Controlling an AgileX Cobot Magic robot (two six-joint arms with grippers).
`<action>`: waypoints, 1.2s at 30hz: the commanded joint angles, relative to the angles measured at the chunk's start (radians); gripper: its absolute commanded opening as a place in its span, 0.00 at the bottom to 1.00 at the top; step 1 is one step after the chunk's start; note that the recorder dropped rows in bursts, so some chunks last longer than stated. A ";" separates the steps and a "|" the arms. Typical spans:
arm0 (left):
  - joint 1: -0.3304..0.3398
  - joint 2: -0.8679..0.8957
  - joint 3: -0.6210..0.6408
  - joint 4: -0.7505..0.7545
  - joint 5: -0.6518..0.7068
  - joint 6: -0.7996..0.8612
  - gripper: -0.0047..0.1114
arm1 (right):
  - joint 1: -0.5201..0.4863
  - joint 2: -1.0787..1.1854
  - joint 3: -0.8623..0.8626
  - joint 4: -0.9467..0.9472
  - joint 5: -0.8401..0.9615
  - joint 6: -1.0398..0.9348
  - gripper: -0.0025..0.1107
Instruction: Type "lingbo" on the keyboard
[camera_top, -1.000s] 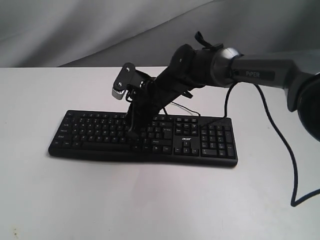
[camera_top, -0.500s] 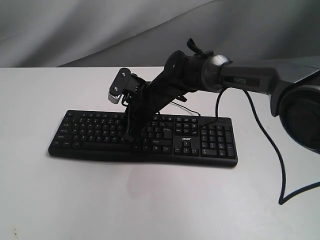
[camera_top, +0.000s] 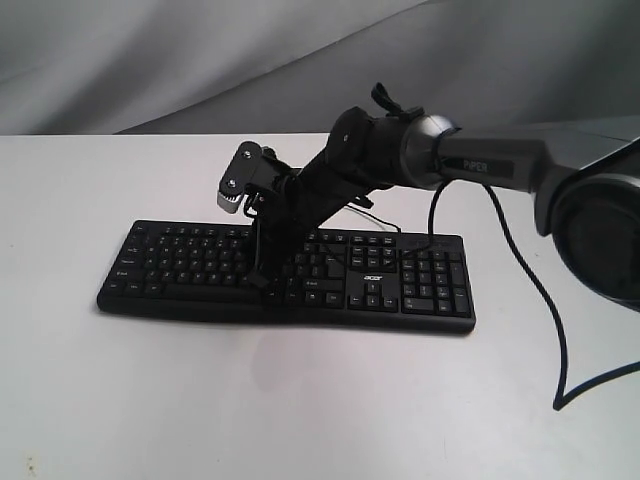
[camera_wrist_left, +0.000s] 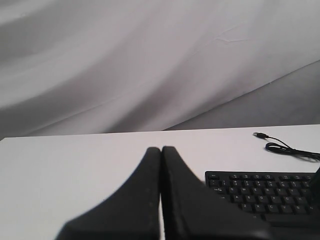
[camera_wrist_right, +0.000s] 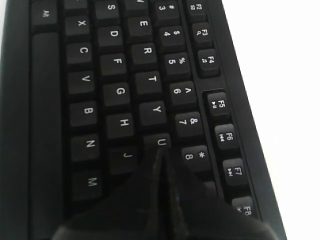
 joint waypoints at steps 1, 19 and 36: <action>-0.007 -0.005 0.005 0.000 -0.007 -0.002 0.04 | 0.000 -0.002 -0.007 0.005 -0.006 -0.002 0.02; -0.007 -0.005 0.005 0.000 -0.007 -0.002 0.04 | 0.002 -0.027 -0.007 0.001 -0.006 -0.010 0.02; -0.007 -0.005 0.005 0.000 -0.007 -0.002 0.04 | 0.070 -0.020 -0.005 0.006 0.053 -0.010 0.02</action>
